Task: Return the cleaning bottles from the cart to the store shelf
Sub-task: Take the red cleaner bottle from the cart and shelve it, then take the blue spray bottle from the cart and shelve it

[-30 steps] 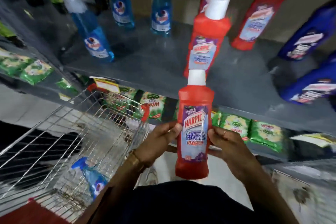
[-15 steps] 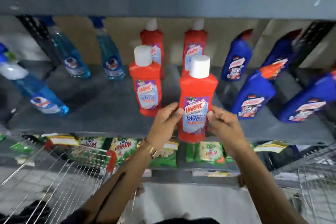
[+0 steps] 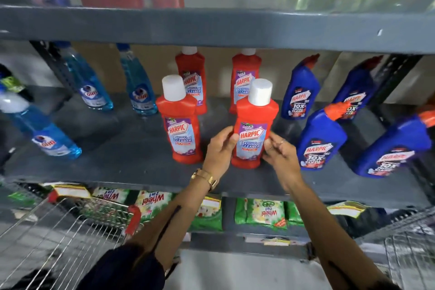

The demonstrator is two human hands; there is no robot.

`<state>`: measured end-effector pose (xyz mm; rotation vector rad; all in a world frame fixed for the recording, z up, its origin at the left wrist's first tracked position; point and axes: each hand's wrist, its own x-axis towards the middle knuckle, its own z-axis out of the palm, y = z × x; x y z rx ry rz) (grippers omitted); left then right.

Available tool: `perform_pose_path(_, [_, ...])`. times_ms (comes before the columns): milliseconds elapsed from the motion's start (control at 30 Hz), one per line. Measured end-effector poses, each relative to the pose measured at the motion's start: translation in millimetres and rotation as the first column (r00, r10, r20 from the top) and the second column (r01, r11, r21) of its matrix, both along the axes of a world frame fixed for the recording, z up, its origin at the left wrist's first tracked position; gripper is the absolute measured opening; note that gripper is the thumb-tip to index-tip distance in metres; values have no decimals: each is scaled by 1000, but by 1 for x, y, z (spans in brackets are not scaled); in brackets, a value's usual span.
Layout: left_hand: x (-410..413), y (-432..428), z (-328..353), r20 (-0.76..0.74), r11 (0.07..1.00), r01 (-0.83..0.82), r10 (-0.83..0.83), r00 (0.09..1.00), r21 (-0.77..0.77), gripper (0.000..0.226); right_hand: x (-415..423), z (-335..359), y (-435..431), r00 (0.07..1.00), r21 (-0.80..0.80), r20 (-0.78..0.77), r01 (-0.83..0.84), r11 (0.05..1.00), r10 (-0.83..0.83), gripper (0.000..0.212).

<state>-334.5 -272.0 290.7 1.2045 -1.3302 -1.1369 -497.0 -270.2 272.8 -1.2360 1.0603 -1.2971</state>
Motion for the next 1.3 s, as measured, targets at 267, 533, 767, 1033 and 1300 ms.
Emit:
perform_pose_path(267, [29, 69, -47, -47, 983, -185, 185, 982, 13, 29, 47, -33, 68, 868, -8, -25, 495, 869, -495, 17])
perform_pose_path(533, [161, 183, -77, 142, 813, -575, 582, 801, -90, 27, 186, -55, 160, 924, 23, -322, -208, 978, 204, 7])
perform_pose_path(767, [313, 320, -204, 426, 284, -866, 780, 458, 411, 31, 321, -98, 212, 424, 130, -741, -671, 730, 521, 9])
perform_pose_path(1033, [353, 410, -300, 662, 80, -782, 485, 572, 618, 42, 391, -153, 240, -152, 323, -942, -655, 683, 299, 21])
perform_pose_path(1300, [354, 409, -335, 492, -61, -546, 527, 693, 835, 36, 397, -168, 241, -262, 308, -949, -656, 689, 175, 21])
